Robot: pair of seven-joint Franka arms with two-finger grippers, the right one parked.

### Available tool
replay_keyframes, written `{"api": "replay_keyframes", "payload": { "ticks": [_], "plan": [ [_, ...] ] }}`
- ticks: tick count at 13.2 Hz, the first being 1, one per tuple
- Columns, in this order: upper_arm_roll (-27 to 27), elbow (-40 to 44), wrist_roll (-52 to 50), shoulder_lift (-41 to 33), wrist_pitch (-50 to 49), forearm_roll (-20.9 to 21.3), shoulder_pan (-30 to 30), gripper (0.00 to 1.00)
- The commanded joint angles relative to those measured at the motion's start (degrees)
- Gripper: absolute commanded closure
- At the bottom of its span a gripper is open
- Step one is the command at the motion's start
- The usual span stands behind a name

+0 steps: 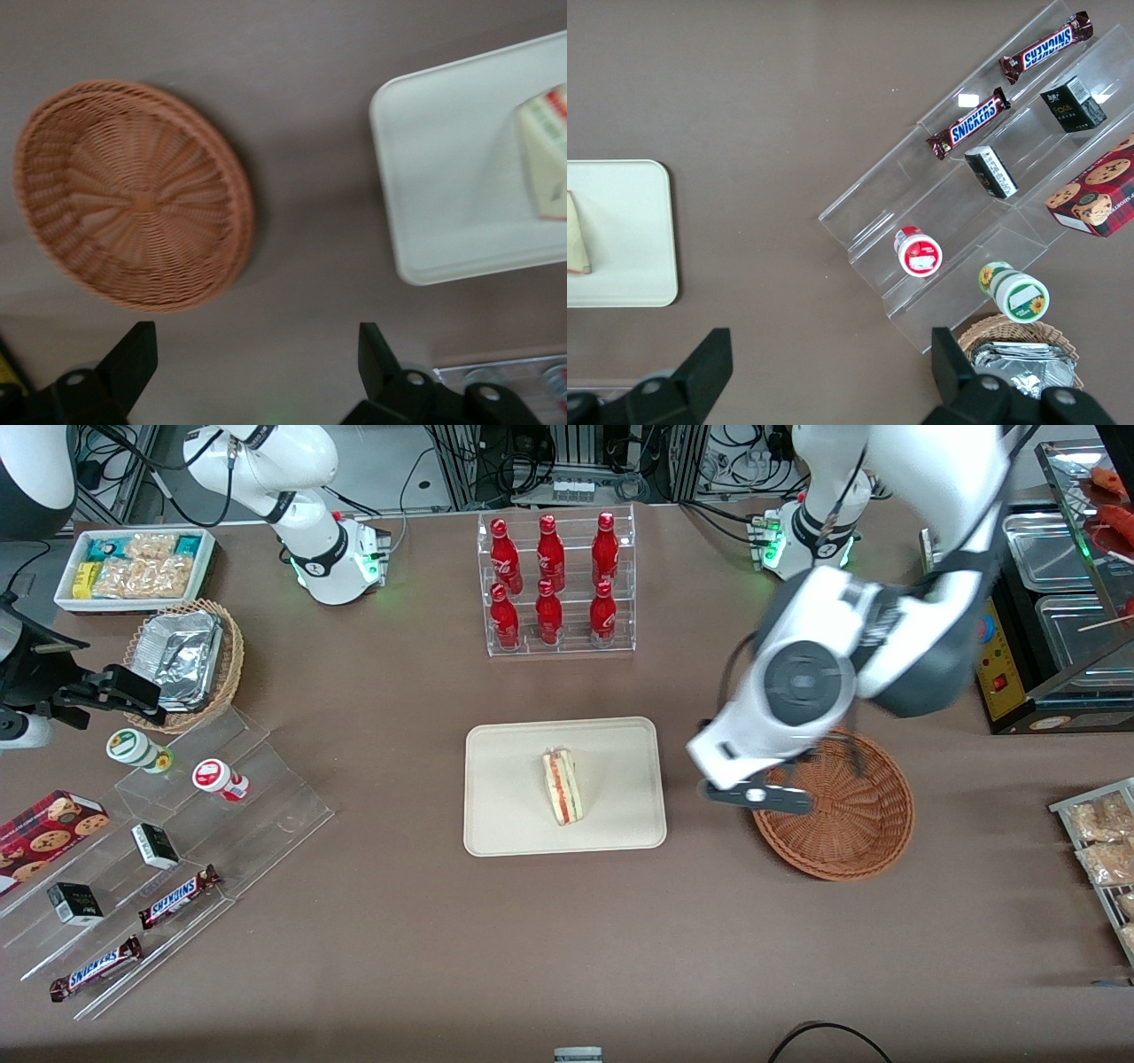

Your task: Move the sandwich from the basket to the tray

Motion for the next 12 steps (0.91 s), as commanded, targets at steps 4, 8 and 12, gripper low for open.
{"api": "replay_keyframes", "payload": {
  "ticks": [4, 8, 12],
  "plan": [
    [-0.3, -11.8, 11.8, -11.9, 2.4, -4.5, 9.6, 0.00],
    [0.1, -12.1, 17.3, -16.8, -1.9, -4.9, 13.1, 0.00],
    [0.2, -12.3, 17.8, -21.1, -5.8, -5.0, 15.5, 0.00]
  ]
}}
